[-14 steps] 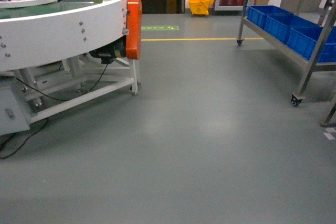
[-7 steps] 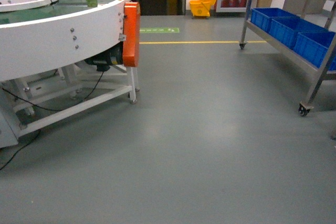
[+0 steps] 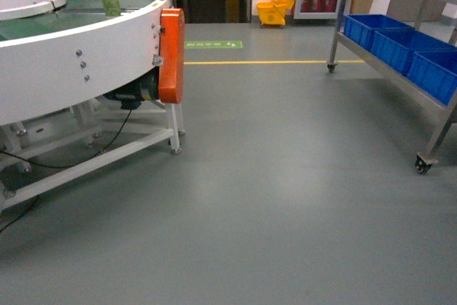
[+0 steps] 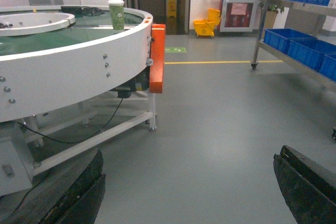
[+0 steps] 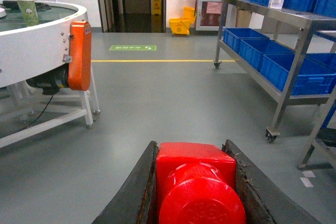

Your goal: Pick red block from blue box to shelf

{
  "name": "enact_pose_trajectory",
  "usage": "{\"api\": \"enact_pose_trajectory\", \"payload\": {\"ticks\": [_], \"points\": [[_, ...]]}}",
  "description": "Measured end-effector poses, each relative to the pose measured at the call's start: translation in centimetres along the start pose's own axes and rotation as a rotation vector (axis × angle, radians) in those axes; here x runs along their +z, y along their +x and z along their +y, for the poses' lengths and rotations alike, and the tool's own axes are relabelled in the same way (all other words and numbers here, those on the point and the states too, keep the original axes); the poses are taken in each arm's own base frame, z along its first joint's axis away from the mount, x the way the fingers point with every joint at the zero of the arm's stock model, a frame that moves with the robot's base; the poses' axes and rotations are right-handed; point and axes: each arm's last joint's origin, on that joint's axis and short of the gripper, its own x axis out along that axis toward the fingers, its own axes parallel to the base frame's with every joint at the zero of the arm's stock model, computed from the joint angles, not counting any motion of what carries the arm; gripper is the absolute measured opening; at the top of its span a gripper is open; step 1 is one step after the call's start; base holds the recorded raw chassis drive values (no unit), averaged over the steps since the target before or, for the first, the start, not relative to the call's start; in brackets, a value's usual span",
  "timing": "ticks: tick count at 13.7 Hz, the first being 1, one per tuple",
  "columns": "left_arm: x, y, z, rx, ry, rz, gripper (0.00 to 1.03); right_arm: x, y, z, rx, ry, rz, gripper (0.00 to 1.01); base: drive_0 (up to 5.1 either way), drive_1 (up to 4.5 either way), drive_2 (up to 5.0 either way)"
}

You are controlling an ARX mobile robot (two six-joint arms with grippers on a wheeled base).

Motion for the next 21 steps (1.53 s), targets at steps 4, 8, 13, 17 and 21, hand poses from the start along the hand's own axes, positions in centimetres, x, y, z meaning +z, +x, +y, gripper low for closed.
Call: {"api": "enact_pose_trajectory", "payload": {"ticks": [4,8,13,17,21], "points": [[-0.01,0.0,0.0,0.0,0.0,0.001,0.98,-0.05,0.0,0.0,0.0,0.0,0.005,0.28,0.0,4.32,-4.3],[-0.03,0.0,0.0,0.0,0.0,0.003,0.98,-0.04,0.0,0.0,0.0,0.0,0.005,0.28,0.0,4.31,-4.3],[-0.03,0.0,0.0,0.0,0.0,0.003,0.98,-0.04,0.0,0.0,0.0,0.0,0.004,0.28,0.0,4.31,-4.3],[-0.02,0.0,0.0,0.001,0.0,0.002,0.98,-0.03,0.0,0.0,0.0,0.0,0.003,0.28,-0.1,4.24,-4.4],[0.0,0.0,0.02,0.004,0.0,0.0,0.98,0.01,0.0,0.0,0.0,0.0,-0.001,0.28,-1.2,-0.14,-2.2]]}}
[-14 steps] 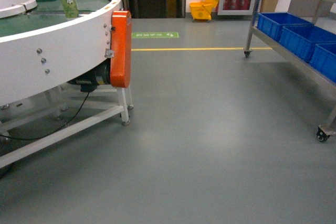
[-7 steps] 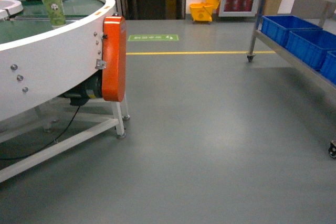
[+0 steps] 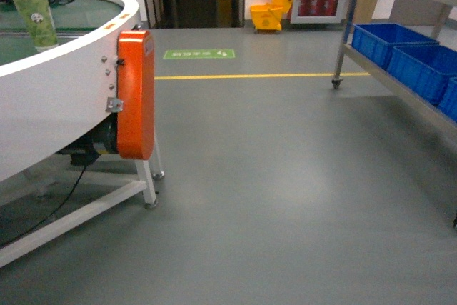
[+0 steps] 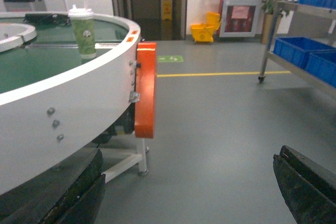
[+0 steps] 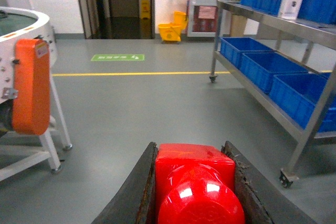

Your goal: Pick red block from blue box to shelf

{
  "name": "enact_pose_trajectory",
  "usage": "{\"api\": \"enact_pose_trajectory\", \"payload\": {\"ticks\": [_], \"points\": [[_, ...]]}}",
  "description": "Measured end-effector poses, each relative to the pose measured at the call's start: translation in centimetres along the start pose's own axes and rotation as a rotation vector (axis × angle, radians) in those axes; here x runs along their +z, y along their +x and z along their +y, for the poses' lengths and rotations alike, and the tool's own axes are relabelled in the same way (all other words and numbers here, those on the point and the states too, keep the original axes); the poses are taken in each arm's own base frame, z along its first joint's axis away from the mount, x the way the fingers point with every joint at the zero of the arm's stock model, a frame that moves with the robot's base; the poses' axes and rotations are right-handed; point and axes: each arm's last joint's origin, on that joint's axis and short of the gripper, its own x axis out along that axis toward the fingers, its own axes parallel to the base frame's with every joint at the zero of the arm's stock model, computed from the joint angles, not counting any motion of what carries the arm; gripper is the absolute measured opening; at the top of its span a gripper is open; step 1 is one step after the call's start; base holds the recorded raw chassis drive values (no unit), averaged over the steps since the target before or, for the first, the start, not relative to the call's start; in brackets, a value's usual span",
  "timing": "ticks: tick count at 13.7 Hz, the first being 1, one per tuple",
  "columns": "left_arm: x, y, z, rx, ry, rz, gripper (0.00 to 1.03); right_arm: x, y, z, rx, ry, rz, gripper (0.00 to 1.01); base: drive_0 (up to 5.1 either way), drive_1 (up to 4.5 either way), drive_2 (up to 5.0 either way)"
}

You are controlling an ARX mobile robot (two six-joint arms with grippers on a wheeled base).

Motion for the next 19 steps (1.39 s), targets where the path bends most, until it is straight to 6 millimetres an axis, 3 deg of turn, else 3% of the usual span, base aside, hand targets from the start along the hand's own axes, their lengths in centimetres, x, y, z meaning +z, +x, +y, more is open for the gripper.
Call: {"api": "enact_pose_trajectory", "payload": {"ticks": [19], "points": [[-0.01,0.0,-0.01,-0.003,0.0,0.001,0.98,-0.04,0.0,0.0,0.0,0.0,0.004,0.28,-1.6,-1.58,-1.6]]}}
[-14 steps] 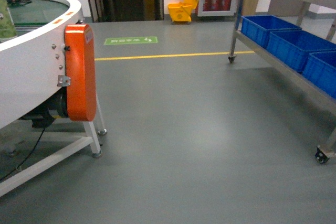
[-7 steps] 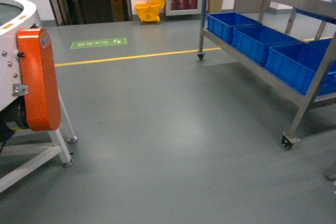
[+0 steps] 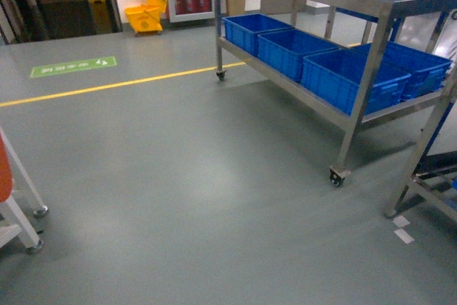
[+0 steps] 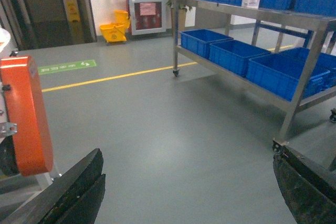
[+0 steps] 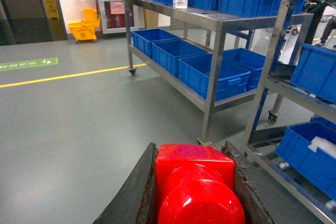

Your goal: Pick red block from blue box to shelf

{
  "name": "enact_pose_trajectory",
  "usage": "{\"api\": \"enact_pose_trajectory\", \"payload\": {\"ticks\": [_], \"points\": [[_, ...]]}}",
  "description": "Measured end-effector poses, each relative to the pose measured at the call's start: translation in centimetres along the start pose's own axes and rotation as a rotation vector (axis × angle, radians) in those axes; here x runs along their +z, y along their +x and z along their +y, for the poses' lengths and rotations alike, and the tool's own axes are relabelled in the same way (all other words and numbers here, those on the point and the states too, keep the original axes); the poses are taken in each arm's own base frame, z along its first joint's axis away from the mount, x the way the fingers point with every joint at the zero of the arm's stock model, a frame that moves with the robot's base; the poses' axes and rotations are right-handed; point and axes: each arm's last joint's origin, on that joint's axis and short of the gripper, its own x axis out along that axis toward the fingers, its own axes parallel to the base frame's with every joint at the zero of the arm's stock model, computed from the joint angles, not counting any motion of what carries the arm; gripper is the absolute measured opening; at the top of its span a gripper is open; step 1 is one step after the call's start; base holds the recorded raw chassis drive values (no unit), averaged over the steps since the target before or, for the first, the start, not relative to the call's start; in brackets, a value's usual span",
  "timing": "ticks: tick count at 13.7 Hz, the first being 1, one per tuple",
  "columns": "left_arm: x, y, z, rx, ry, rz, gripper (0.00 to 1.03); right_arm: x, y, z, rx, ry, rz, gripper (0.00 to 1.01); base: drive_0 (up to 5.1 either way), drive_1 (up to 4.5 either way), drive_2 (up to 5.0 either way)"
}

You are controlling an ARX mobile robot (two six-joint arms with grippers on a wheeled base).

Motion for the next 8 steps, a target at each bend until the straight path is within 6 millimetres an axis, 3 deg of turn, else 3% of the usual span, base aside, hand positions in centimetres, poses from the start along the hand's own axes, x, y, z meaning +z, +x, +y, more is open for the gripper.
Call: {"api": "enact_pose_trajectory", "payload": {"ticks": [8], "points": [[0.0,0.0,0.0,0.0,0.0,0.0,0.98,0.0,0.0,0.0,0.0,0.0,0.0,0.28,-1.6,-1.57,-1.6]]}}
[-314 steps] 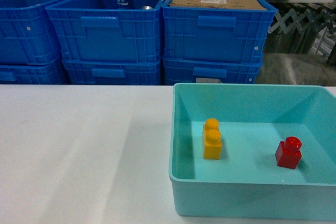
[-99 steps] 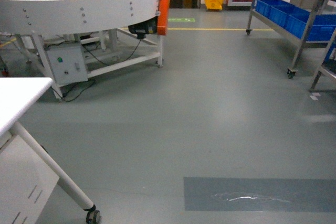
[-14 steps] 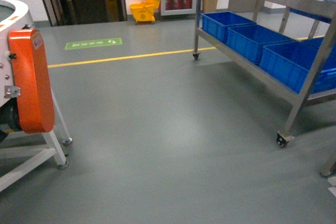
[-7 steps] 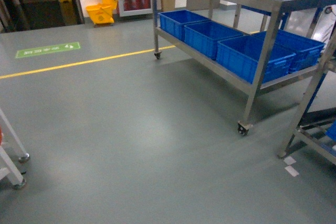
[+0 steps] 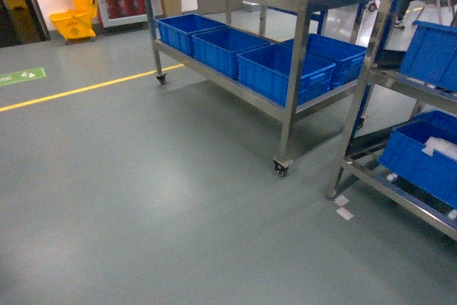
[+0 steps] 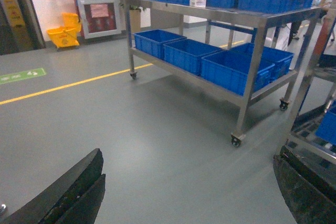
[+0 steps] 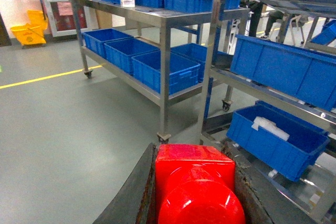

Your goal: Pick red block from blue box to shelf

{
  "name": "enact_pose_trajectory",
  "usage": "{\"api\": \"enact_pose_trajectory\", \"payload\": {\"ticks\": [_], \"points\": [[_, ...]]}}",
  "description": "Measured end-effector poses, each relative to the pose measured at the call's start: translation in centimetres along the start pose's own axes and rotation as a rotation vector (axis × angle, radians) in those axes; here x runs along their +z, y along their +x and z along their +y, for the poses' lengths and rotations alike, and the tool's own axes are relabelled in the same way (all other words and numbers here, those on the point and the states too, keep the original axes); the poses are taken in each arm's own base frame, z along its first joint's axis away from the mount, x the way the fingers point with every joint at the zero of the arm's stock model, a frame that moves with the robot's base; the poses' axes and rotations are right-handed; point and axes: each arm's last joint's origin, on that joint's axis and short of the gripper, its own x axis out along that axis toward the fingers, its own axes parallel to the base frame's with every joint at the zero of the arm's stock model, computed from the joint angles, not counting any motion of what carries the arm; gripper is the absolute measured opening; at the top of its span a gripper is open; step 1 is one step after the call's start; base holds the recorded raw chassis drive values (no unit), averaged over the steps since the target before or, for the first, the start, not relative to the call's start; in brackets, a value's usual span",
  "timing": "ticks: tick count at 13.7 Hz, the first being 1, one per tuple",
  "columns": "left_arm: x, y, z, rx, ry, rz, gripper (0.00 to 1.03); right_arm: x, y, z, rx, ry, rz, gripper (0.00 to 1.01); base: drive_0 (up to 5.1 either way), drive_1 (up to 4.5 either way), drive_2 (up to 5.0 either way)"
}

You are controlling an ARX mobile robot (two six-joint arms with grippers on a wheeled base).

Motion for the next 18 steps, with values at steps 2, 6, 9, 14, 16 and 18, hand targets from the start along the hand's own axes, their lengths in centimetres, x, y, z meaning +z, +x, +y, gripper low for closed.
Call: {"api": "enact_pose_trajectory", "payload": {"ticks": [2,6,9,14,16,18], "points": [[0.0,0.0,0.0,0.0,0.0,0.0,0.98,0.0,0.0,0.0,0.0,0.0,0.0,0.28,-1.5,-1.53,-1.5],[0.0,0.0,0.0,0.0,0.0,0.0,0.98,0.0,0.0,0.0,0.0,0.0,0.0,0.28,-1.6,-1.57,-1.6],[0.0,0.0,0.0,0.0,0.0,0.0,0.98,0.0,0.0,0.0,0.0,0.0,0.0,0.28,-1.6,-1.61,-1.6],[0.0,0.0,0.0,0.0,0.0,0.0,0.98,0.0,0.0,0.0,0.0,0.0,0.0,0.28,-1.6,-1.57,-1.6],[0.0,0.0,0.0,0.0,0.0,0.0,0.98,0.0,0.0,0.0,0.0,0.0,0.0,0.28,-1.6,-1.65,-1.6],[0.0,0.0,0.0,0.0,0.0,0.0,0.98,0.0,0.0,0.0,0.0,0.0,0.0,0.28,-1.5,-1.53,-1.5]]}}
